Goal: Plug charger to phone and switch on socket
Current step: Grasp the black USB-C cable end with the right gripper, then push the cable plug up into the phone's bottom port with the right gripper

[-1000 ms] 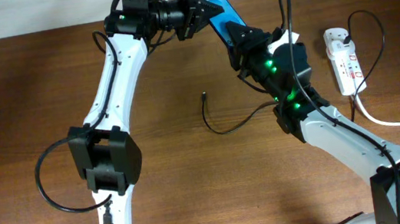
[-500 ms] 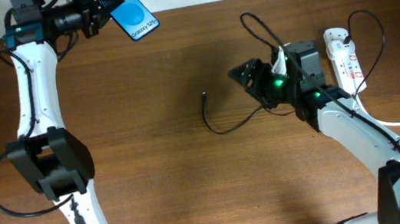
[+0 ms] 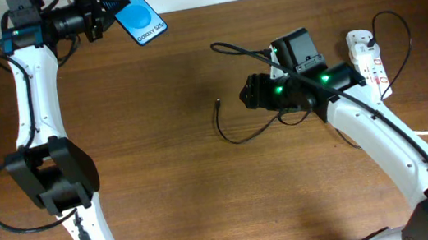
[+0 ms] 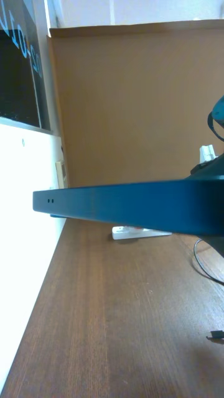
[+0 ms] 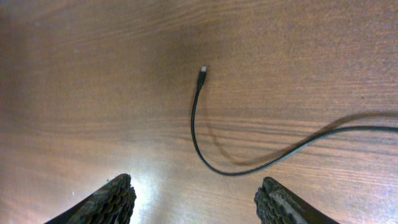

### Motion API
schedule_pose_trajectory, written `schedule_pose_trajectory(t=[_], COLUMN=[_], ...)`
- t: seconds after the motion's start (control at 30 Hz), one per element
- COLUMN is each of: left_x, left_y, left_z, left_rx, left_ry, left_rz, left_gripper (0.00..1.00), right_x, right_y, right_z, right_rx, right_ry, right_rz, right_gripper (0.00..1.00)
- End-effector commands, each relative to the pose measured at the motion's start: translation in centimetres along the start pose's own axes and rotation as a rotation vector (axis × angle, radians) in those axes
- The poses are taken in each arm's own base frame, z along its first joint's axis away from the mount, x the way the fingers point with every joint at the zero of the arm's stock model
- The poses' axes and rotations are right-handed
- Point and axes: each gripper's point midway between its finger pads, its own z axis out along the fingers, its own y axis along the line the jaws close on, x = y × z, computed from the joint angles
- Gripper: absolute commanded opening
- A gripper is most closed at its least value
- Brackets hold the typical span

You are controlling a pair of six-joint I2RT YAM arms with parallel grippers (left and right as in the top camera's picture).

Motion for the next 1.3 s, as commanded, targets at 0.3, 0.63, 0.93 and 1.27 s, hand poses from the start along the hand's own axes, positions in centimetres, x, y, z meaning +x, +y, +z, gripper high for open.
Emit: schedule_pose_trajectory(t=[0.3,0.63,0.93,1.27], left_x=[0.4,0.7,0.7,0.8], left_y=[-0.9,-0.7,-0.8,-0.9], left_z=[-0.4,-0.4,-0.4,-0.4], left_rx=[0.025,0.02,0.026,0.031], left_ry=[0.021,0.027,0.032,0.036], left_rz=[0.01,-0.015,-0.014,-0.014], left_gripper=[0.0,0.0,0.0,0.0], right_x=[1.7,2.7,3.3,-0.2], right_y=[1.2,0.6,-1.1,1.5], right_z=[14.4,18.3,20.3,13.5], right_rx=[-0.05,-0.001,0.038,-0.183], right_ry=[0.111,0.083,0.088,0.096], right_rz=[0.21,0.21,0.262,-0.035], right_gripper=[0.42,0.27,0.19,0.04])
